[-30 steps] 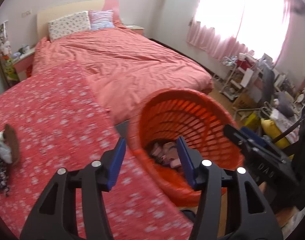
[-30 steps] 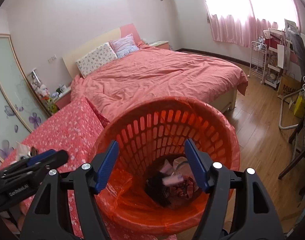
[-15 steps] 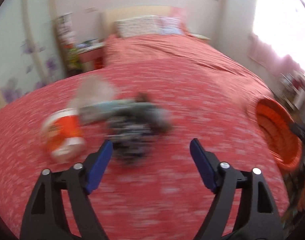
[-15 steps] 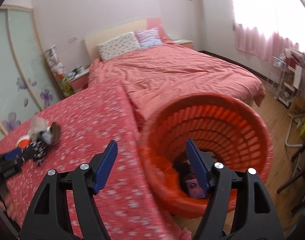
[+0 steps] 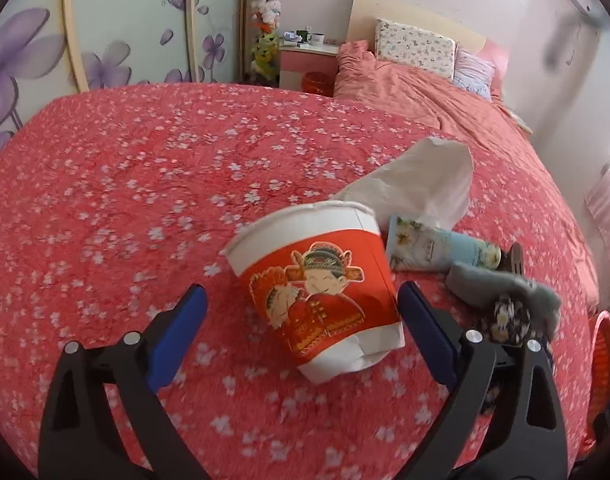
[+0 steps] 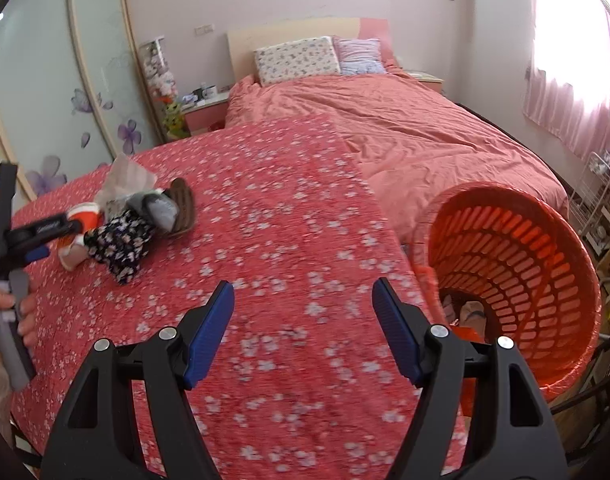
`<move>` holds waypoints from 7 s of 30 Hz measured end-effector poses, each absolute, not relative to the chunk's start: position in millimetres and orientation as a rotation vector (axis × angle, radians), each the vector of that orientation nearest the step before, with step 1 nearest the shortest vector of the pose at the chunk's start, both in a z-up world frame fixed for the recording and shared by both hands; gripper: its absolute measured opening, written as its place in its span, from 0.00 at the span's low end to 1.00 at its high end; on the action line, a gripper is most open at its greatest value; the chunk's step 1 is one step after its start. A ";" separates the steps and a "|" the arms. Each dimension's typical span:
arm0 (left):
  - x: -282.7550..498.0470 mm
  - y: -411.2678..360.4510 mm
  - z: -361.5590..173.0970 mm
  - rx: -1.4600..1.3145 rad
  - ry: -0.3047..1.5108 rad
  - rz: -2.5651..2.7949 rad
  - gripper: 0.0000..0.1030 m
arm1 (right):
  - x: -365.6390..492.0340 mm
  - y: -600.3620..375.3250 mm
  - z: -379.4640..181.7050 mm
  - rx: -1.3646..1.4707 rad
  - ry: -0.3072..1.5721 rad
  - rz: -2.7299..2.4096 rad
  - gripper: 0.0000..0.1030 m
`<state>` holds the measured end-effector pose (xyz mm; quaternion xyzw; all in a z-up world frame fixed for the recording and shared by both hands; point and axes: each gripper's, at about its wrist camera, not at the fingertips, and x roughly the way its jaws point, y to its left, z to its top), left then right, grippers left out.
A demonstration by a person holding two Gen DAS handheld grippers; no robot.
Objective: Collect trash
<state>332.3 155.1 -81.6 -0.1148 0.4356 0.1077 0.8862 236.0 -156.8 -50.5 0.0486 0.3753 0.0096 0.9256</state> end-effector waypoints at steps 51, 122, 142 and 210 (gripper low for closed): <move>276.8 107.2 -103.8 -0.054 0.956 -0.051 0.67 | 278.3 -109.4 -80.5 0.142 0.868 0.099 0.44; 232.0 -1.3 -22.4 0.014 0.733 -0.253 0.69 | 219.2 -195.8 -28.5 0.222 0.650 0.013 0.11; 243.2 -240.7 -29.6 0.105 0.781 -0.706 0.69 | 195.2 -354.9 -34.7 0.424 0.566 -0.217 0.12; 320.9 51.7 -78.7 -0.040 0.910 -0.044 0.45 | 249.0 -149.9 -71.4 0.089 0.818 0.073 0.51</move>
